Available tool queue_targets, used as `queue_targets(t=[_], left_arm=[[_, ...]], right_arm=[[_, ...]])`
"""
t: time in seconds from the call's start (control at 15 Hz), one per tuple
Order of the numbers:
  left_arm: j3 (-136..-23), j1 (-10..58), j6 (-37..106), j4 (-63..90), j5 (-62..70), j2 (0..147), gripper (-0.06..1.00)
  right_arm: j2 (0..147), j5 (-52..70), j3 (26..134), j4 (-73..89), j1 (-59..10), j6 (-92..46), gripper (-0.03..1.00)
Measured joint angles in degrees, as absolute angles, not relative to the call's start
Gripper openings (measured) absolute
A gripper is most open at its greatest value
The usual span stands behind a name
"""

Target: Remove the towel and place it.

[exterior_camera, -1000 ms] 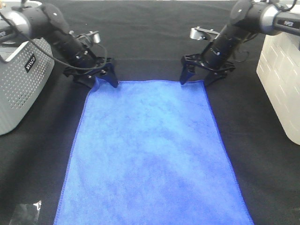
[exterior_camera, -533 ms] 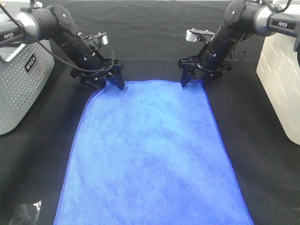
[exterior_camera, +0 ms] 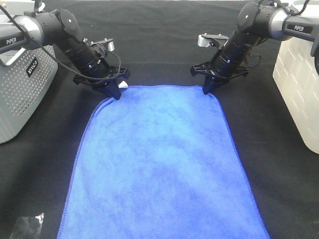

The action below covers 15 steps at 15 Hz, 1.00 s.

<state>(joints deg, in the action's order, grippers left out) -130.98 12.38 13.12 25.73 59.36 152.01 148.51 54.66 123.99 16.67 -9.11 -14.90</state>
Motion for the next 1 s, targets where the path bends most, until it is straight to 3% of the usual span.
queue_targets(t=[0.53, 1.0], left_arm=[[-139.0, 12.9, 13.1, 22.5, 59.0, 153.2, 0.0], [-142.7, 12.9, 13.8, 19.9, 48.0, 153.2, 0.0]], right_arm=[[146.0, 46.3, 123.0, 11.6, -9.7, -15.5, 0.0], [142.7, 31.6, 123.0, 10.2, -9.7, -18.2, 0.0]])
